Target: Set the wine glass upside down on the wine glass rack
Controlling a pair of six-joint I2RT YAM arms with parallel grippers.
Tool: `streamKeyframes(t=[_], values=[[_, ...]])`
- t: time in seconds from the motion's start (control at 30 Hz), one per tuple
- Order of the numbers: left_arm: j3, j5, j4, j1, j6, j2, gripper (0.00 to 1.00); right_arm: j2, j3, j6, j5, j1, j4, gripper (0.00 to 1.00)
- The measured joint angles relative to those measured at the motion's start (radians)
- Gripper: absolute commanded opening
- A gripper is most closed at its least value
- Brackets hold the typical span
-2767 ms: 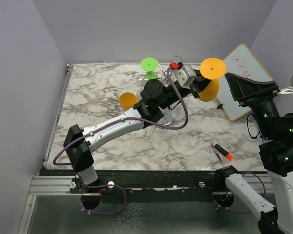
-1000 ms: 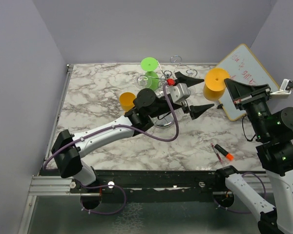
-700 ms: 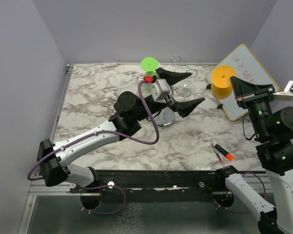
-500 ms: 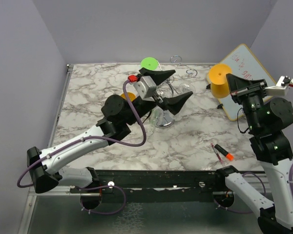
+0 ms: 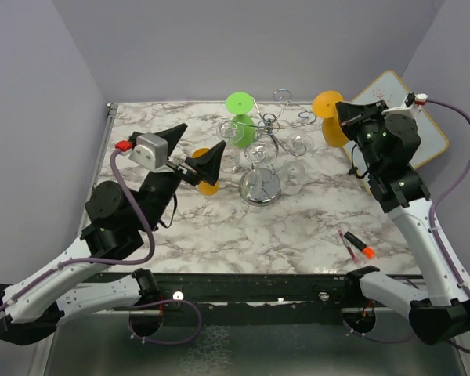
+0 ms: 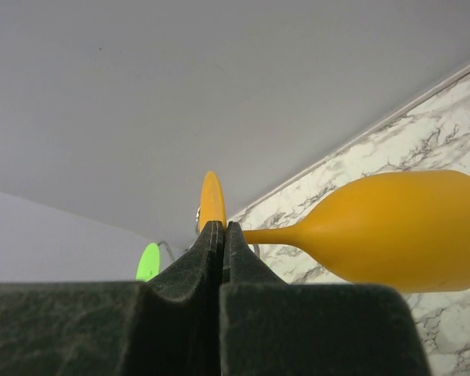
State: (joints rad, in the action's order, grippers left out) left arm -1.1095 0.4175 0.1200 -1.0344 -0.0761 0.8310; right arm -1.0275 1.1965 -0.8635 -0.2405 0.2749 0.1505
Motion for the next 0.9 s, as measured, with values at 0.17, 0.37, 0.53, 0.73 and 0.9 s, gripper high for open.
streamKeyframes(t=[0.17, 0.37, 0.53, 0.73, 0.9], values=[[0.033, 0.098, -0.015, 0.000, -0.024, -0.057, 0.99, -0.069, 0.025, 0.029, 0.001, 0.000, -0.052, 0.01], [0.076, 0.230, -0.054, 0.000, -0.059, -0.022, 0.99, -0.178, 0.103, 0.062, 0.090, 0.000, -0.100, 0.01], [0.098, 0.261, -0.069, 0.000, -0.072, -0.014, 0.99, -0.252, 0.130, 0.068, 0.221, 0.000, -0.121, 0.01], [0.108, 0.275, -0.055, 0.000, -0.096, -0.025, 0.99, -0.270, 0.130, 0.034, 0.342, 0.000, -0.132, 0.01], [0.111, 0.325, -0.044, 0.000, -0.127, -0.019, 0.99, -0.263, 0.129, 0.001, 0.390, 0.000, -0.128, 0.01]])
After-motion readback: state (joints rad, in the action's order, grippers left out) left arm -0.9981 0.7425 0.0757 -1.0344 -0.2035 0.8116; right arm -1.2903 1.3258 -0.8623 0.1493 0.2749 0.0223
